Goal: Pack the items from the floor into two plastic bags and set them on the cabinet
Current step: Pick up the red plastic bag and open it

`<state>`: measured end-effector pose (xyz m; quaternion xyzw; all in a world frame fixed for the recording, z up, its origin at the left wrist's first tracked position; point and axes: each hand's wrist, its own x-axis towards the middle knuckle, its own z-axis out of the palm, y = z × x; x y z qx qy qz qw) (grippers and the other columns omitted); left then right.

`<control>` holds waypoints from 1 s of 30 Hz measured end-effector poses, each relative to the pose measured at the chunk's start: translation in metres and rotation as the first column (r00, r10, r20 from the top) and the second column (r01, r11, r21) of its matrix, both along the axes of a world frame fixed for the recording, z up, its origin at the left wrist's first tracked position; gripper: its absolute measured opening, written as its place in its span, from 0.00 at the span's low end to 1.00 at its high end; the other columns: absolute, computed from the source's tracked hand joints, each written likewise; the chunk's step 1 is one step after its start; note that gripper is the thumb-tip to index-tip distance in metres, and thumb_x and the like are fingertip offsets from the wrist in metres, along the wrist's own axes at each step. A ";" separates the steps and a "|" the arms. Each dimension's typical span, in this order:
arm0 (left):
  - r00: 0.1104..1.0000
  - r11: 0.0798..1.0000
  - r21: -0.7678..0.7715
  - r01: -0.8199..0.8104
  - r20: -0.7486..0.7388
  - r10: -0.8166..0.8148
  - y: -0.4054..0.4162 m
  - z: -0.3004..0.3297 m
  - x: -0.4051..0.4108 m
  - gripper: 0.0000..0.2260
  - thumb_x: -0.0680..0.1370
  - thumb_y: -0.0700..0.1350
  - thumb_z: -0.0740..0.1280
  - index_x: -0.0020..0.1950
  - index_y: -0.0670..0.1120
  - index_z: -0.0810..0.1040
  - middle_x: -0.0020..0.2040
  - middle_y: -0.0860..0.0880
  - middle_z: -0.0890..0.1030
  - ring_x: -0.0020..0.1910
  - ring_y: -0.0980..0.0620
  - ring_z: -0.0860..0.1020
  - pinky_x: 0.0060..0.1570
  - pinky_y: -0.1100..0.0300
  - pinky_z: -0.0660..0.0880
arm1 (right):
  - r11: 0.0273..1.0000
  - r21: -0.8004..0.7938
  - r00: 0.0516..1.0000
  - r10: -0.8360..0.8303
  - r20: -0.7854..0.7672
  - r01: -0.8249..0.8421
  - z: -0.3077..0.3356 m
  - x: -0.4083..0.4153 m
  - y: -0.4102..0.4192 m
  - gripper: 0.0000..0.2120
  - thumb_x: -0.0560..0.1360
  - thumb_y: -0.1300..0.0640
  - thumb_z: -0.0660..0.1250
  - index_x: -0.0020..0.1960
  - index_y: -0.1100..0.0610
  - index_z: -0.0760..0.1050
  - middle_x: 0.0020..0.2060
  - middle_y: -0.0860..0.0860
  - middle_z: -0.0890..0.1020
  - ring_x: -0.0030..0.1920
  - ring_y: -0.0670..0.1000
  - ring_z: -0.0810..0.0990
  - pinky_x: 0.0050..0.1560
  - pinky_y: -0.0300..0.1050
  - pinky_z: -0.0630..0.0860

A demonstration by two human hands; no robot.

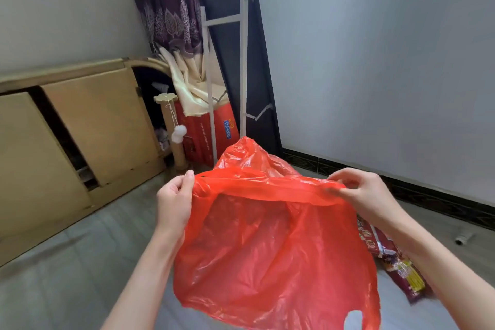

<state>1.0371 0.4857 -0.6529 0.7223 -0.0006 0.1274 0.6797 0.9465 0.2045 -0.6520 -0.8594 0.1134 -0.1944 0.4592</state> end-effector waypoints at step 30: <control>0.795 0.588 0.754 0.292 0.151 -0.588 -0.021 -0.021 -0.018 0.13 0.73 0.48 0.70 0.56 0.49 0.80 0.54 0.52 0.80 0.54 0.53 0.76 0.57 0.61 0.70 | 0.793 0.569 0.964 0.265 0.002 -0.219 0.002 -0.002 0.000 0.15 0.70 0.72 0.58 0.39 0.54 0.76 0.31 0.52 0.76 0.27 0.49 0.72 0.27 0.38 0.68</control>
